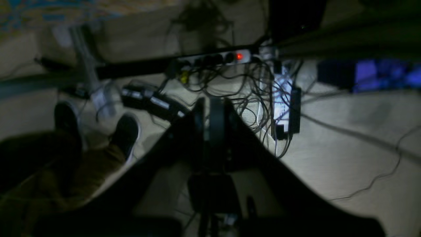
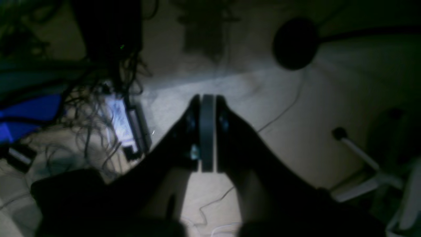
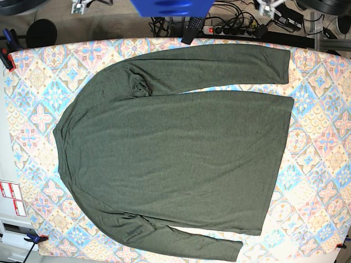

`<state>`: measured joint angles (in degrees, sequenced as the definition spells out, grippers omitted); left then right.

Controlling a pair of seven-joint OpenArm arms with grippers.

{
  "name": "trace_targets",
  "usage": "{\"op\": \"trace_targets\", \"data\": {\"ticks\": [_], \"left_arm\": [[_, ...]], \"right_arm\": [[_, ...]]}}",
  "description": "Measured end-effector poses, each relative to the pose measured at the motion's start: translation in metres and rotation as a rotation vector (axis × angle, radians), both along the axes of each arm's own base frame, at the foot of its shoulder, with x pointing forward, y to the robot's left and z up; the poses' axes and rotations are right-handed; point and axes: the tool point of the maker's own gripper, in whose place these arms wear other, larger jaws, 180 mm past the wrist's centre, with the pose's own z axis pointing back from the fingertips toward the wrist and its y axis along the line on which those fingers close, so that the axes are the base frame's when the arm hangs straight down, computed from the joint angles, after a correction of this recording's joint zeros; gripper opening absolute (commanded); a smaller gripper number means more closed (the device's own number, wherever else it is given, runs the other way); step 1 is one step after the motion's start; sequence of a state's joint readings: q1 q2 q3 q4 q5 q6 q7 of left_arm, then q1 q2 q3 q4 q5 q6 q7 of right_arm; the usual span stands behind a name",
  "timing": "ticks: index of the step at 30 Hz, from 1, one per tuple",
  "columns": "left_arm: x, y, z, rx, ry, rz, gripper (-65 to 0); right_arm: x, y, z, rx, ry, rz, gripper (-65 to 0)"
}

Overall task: Fold the T-shirt properly
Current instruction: 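Move both grippers down toward the shirt's shoulder corners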

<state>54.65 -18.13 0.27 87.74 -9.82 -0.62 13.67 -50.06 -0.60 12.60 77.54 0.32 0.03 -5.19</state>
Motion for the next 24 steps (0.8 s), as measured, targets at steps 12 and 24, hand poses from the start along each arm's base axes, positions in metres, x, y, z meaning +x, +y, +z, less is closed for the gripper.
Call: {"op": "trace_targets", "data": {"ticks": [12,24], "left_arm": [[0.075,0.011,0.071,-0.193,-0.109,0.197,-65.0],[0.134,0.052,0.093,-0.167,-0.286,0.307,-46.5]], "right_arm": [[0.060,-0.003,0.054,-0.031,-0.103,0.040,-65.0],[0.086,-0.001,0.077,-0.034,-0.123,0.046,-65.0]]}}
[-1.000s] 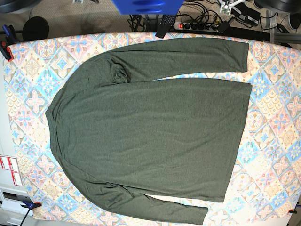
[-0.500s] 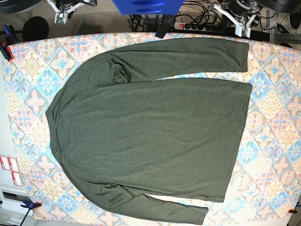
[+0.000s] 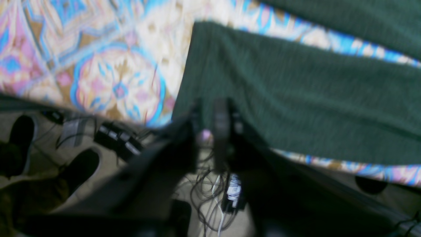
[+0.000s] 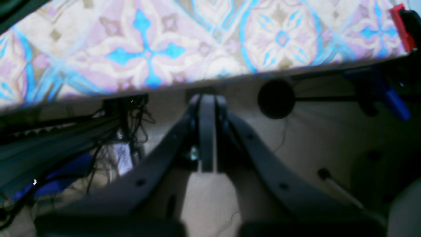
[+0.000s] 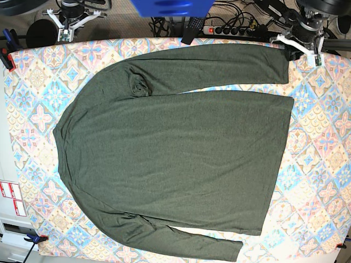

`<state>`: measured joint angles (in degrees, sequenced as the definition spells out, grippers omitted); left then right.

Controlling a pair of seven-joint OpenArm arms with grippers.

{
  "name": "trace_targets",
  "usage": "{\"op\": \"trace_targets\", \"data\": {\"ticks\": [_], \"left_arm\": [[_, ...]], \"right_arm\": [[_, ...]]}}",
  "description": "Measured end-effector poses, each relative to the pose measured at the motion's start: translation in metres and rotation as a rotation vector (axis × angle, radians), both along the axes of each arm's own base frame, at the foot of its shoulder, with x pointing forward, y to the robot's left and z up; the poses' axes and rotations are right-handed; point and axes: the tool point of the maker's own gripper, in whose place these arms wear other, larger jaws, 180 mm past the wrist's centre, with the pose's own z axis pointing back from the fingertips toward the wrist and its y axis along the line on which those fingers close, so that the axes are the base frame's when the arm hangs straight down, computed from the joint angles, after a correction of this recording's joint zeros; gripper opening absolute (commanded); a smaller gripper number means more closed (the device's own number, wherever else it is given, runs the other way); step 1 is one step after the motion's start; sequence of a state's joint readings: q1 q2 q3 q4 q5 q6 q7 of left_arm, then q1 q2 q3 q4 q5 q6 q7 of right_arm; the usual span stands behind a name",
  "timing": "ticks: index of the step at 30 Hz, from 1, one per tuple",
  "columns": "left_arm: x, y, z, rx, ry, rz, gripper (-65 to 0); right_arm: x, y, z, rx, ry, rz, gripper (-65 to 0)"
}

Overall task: Fold the T-shirt properly
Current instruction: 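Move both grippers down toward the shirt's shoulder corners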

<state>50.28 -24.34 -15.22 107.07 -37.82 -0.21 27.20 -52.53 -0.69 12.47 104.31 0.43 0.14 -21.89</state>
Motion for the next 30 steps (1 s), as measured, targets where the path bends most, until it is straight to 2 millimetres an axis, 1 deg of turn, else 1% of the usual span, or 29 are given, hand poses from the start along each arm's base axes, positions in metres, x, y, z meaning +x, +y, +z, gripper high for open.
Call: {"op": "trace_targets", "data": {"ticks": [1,3,5,7,9,14,18,25,28,30], "left_arm": [[0.001,0.001,-0.003,-0.006,-0.003,0.019,-43.7],[-0.001,0.006,-0.013,-0.017,0.005,0.073,-41.7],[-0.008,0.015,-0.026,-0.014,0.034,0.114,-41.6],[-0.007,0.026,-0.036,-0.001,0.051,0.150,-41.3],[-0.006,0.030,-0.043,-0.006,0.059,0.165,-41.2],[-0.004,0.026,-0.055,-0.044,0.116,0.172,-41.2],[-0.001,0.027,-0.058,-0.047,0.121,0.177,-41.2],[-0.004,0.009,-0.065,-0.091,0.132,0.184,-41.8],[0.002,-0.002,-0.067,-0.097,0.139,0.161,-41.9],[0.005,-0.004,-0.067,-0.097,0.136,0.154,-42.4]], "right_arm": [[-0.003,0.000,-0.002,0.002,0.016,-0.004,-65.0],[-0.004,0.000,-0.002,0.003,0.025,-0.006,-65.0],[-0.003,0.001,-0.003,0.005,0.023,-0.004,-65.0],[-0.003,0.001,-0.003,0.006,0.024,-0.004,-65.0],[-0.003,0.001,-0.003,0.008,0.025,-0.005,-65.0],[0.001,0.002,-0.003,0.009,0.018,-0.003,-65.0],[0.004,0.003,-0.003,0.009,0.007,-0.002,-65.0],[0.003,0.003,-0.003,0.010,0.013,-0.004,-65.0],[0.004,0.003,-0.003,0.012,0.011,-0.005,-65.0],[0.006,0.003,-0.003,0.011,0.005,-0.003,-65.0]]}}
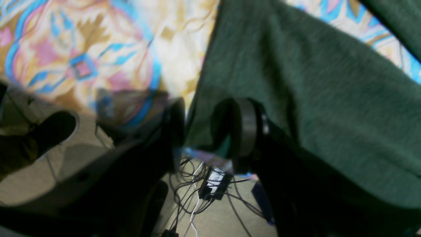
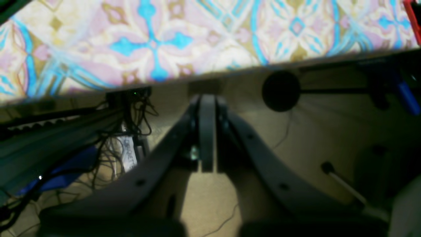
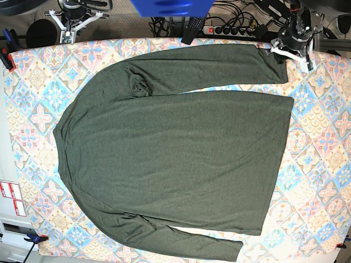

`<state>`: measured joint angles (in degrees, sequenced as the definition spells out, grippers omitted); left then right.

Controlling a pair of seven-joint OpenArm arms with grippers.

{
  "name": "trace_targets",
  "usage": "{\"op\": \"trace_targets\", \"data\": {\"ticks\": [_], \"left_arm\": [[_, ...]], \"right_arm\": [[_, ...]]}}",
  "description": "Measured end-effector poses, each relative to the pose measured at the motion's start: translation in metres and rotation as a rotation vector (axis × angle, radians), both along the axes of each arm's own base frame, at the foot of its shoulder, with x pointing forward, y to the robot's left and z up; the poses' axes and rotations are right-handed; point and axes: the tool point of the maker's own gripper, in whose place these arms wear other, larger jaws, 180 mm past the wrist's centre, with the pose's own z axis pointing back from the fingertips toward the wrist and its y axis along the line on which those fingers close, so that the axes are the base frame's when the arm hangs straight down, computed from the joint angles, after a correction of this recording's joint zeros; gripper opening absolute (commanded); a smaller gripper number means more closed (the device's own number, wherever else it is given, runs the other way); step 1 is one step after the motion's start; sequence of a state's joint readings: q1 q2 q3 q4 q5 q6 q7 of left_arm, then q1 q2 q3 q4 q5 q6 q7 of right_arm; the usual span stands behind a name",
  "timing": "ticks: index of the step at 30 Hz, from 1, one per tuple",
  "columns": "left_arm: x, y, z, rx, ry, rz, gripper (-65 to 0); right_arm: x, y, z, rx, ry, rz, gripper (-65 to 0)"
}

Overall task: Fold the T-shirt properly
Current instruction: 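Move both grippers down toward the shirt's shoulder corners, then grasp the shirt's shoulder corners with the left and right grippers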

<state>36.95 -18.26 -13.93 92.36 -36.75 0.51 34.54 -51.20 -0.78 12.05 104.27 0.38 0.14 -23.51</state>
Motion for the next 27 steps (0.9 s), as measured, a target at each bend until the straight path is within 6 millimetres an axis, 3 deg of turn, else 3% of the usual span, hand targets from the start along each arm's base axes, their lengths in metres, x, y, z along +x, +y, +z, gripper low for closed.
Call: {"op": "trace_targets", "data": {"ticks": [6,14,19,23,27], "left_arm": [[0.002,-0.011,0.000,-0.035,-0.009,-0.048,-65.0],[0.003,-0.014,0.001,-0.049,-0.017,-0.066,-65.0],[0.002,-0.012,0.002,-0.053,-0.017,-0.056,-65.0],[0.000,-0.003,0.004,-0.049,-0.011,-0.032,-65.0],[0.001,0.007,0.007,-0.031,-0.018,-0.010,-65.0]], "right_arm": [[-0.001,0.000,0.000,-0.001,0.003,-0.002,-65.0],[0.010,-0.001,0.004,-0.004,-0.021,-0.002,-64.6],[0.043,-0.001,0.015,-0.009,-0.111,0.009,-56.8],[0.052,0.000,0.016,-0.007,-0.126,0.006,-49.6],[0.069,0.000,0.014,0.007,-0.119,-0.013,-47.1]]}}
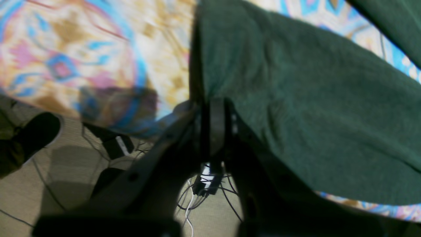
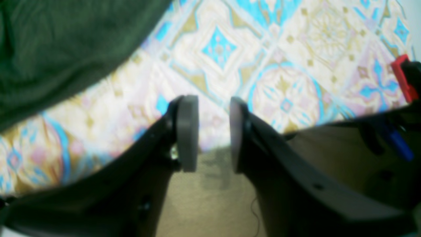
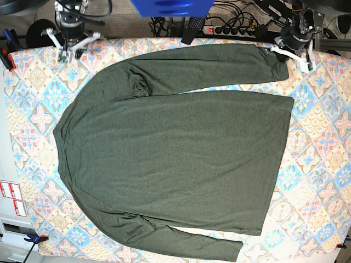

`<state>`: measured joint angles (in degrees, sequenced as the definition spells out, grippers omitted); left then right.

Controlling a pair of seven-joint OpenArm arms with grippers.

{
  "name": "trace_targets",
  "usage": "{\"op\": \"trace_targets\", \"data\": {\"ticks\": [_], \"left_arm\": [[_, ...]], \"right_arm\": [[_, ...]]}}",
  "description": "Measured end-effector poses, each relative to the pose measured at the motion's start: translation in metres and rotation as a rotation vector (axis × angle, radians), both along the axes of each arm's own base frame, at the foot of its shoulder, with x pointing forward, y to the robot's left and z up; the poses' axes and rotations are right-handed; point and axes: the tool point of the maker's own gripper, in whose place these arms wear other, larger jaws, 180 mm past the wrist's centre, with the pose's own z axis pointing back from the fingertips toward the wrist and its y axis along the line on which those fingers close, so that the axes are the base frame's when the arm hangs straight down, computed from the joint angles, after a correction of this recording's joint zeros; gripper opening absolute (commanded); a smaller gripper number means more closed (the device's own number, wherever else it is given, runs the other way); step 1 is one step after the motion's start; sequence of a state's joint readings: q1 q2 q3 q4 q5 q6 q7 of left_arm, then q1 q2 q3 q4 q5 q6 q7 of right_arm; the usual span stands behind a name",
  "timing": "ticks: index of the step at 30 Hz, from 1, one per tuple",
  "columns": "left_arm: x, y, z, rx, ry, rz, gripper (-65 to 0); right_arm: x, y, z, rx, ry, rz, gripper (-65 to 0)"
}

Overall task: Fold the T-shirt properly
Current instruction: 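Grasp the shirt's shoulder corners with the left and right grippers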

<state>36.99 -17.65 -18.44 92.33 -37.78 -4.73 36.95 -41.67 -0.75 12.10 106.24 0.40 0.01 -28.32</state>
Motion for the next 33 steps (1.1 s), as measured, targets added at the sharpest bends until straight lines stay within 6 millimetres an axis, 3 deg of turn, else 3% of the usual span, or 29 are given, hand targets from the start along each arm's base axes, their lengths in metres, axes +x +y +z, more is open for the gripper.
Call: {"op": "trace_targets", "data": {"ticks": [9,16,22,33], "left_arm": [[0.000,0.000,0.000,0.000,0.000,-0.004,-65.0],[0.000,0.000,0.000,-0.001,0.001,-0.006,-65.0],[0.000,-0.001,0.000,-0.001,0.001,-0.005,-65.0],[0.000,0.000,0.000,-0.001,0.001,-0.005,-65.0]], "right_arm": [[0.056,0.002,0.005,0.043,-0.009,-0.035,-47.0],[0.107,0.003,0.019,0.063,-0.088,-0.042,-46.9],[0.109,0.006,-0.010,0.101,-0.009,-0.063,-46.9],[0.111,0.007,-0.038,0.131,0.043,-0.082,-46.9]]}}
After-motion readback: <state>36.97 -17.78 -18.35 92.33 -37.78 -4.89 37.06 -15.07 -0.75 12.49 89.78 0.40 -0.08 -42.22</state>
